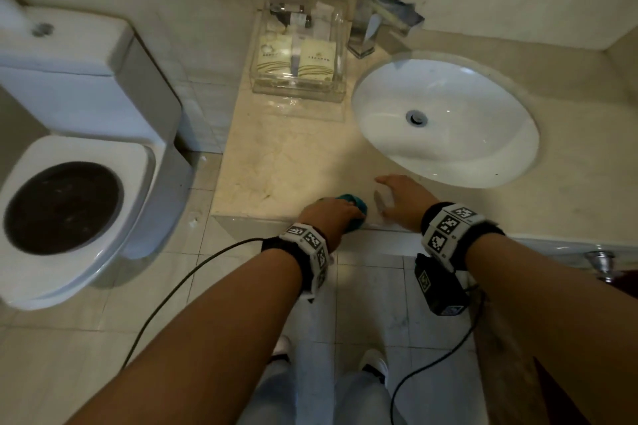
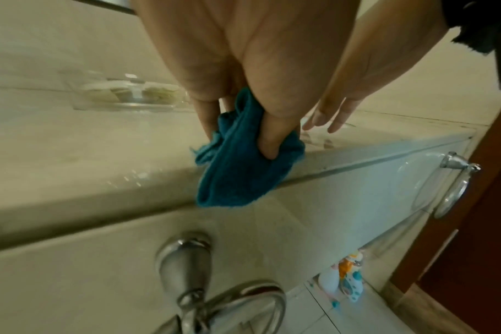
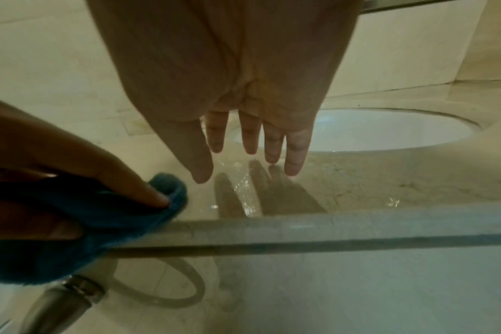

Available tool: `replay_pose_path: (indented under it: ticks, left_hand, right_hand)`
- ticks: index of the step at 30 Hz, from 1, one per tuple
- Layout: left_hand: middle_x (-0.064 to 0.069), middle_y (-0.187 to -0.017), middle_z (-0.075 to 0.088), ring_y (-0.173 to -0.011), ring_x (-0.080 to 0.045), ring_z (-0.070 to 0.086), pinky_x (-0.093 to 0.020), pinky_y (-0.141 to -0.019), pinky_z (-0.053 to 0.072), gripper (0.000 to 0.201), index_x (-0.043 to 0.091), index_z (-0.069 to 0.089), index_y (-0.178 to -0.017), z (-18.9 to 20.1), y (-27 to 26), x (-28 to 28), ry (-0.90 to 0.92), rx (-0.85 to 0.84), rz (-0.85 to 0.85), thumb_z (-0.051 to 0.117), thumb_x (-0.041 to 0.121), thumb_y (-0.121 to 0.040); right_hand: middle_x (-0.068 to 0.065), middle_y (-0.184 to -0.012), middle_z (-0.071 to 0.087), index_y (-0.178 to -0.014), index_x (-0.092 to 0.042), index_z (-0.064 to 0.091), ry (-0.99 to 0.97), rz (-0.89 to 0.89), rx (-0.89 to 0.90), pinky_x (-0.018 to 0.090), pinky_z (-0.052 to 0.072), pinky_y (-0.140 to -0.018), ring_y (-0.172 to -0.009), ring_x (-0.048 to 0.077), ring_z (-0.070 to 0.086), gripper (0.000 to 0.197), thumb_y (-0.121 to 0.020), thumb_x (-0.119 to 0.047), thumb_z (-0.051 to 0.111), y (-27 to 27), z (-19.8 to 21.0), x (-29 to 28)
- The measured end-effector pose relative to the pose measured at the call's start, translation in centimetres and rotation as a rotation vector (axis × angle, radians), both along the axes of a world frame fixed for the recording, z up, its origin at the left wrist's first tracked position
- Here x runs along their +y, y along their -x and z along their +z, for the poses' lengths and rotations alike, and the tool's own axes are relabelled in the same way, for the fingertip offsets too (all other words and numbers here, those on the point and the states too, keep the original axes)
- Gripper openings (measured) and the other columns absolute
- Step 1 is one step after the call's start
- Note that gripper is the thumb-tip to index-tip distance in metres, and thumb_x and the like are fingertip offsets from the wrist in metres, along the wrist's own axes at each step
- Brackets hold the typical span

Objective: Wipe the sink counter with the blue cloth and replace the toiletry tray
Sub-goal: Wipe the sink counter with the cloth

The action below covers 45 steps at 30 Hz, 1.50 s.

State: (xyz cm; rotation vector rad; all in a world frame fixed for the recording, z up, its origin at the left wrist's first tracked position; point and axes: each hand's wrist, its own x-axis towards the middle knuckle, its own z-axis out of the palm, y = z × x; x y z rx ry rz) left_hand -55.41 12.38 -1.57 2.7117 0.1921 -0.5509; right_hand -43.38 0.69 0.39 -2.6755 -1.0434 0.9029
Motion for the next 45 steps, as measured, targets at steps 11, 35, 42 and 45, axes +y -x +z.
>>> replay_pose_path:
  ticks: [11,35,42,45]
  left_hand:
    - [-0.011,-0.104,0.067,-0.091,-0.022,0.061,-0.023,-0.073,0.044,0.025,0.017,0.061,-0.109,11.0,-0.8,3.7,0.413,-0.397,0.587,0.062,0.012,-0.084]
    - [-0.005,-0.089,0.066,-0.072,-0.015,0.063,-0.027,-0.066,0.053,0.048,0.022,0.048,-0.115,23.8,-4.8,4.5,0.717,-0.586,0.525,0.068,-0.003,-0.080]
    - [-0.006,-0.087,0.062,-0.084,-0.020,0.059,-0.035,-0.083,0.051,0.017,0.021,0.065,-0.098,22.8,-3.7,7.5,0.529,-0.595,0.505,0.065,0.010,-0.085]
    - [-0.002,-0.086,0.062,-0.083,-0.017,0.058,-0.031,-0.081,0.048,0.007,0.021,0.064,-0.091,22.8,-3.1,9.0,0.489,-0.592,0.483,0.058,0.017,-0.091]
  right_hand:
    - [0.000,-0.121,0.058,-0.132,-0.029,0.044,-0.375,-0.071,0.145,0.028,0.045,-0.087,-0.101,0.020,0.059,0.049,-0.086,-0.018,0.059,0.8,10.9,1.6]
    - [0.019,-0.118,0.061,-0.108,-0.028,0.052,-0.968,-0.237,0.437,0.034,0.055,-0.071,-0.104,0.034,0.061,0.056,-0.081,0.019,0.040,-3.0,23.0,3.3]
    - [0.009,-0.074,0.059,-0.085,-0.029,0.056,-0.816,-0.167,0.136,0.026,0.044,-0.059,-0.068,0.021,0.054,0.042,-0.082,0.011,0.043,-4.4,22.5,3.7]
    - [-0.002,-0.080,0.058,-0.080,-0.032,0.057,-0.675,-0.099,-0.068,0.024,0.041,-0.065,-0.076,0.016,0.053,0.034,-0.084,0.001,0.049,-4.2,22.5,4.9]
